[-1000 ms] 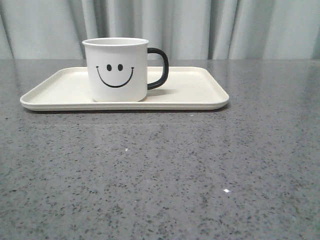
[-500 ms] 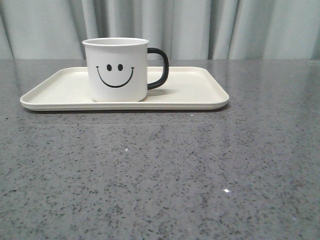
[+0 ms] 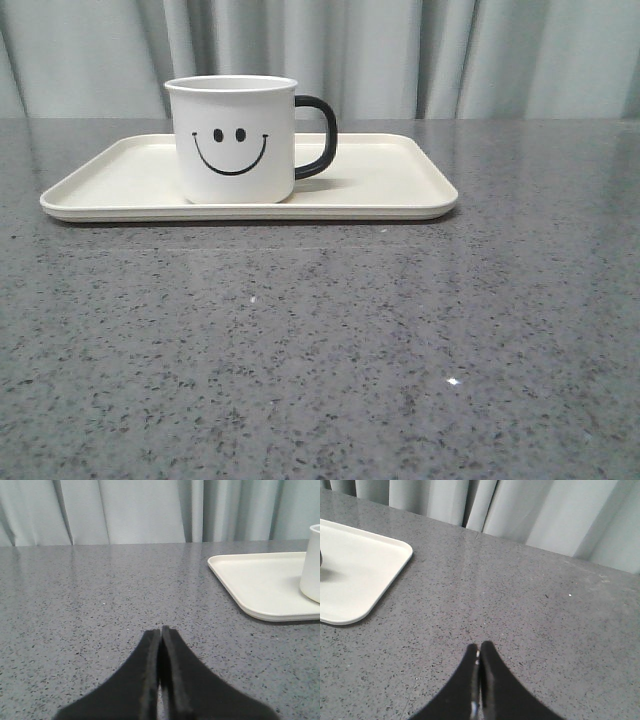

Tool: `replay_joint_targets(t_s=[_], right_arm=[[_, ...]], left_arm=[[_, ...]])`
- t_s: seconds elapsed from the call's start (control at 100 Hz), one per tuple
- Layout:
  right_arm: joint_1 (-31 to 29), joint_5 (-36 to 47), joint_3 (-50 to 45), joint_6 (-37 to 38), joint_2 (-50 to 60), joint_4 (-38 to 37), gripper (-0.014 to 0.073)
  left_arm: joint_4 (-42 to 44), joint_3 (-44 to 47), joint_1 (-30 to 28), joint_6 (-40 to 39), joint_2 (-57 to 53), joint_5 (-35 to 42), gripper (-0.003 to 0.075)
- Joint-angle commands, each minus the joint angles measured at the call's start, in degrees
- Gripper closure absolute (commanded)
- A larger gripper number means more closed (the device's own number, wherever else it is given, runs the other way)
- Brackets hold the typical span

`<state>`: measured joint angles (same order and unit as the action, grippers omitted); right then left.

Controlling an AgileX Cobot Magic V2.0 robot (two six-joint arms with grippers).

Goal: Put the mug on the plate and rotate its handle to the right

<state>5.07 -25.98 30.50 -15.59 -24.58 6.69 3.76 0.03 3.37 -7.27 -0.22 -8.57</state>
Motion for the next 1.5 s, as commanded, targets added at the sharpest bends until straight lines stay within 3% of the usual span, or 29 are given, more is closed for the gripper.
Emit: replay_joint_targets(t_s=[0.0,0.94,1.33,1.49], right_arm=[[-0.4,4.2,1.4,0.2,-0.1,0.2,0.0659],[-0.4,4.5,1.1,0.2,-0.1,-0.2,0.0659],[-0.4,24.3,-17.9,7.8,8.3,-0.2,0.0659],[-0.4,26.3,-23.8,10.3,13.6,-0.5,0.0659]], left_arm=[[-0.1,0.5,-0.2,0.0,-1.7,4.6,0.074],[-0.1,0.5,-0.2,0.0,-1.7,4.6,0.074],[-0.1,0.5,-0.2,0.0,-1.7,4.6,0.074],[-0.1,0.5,-0.2,0.0,-1.7,4.6,0.074]])
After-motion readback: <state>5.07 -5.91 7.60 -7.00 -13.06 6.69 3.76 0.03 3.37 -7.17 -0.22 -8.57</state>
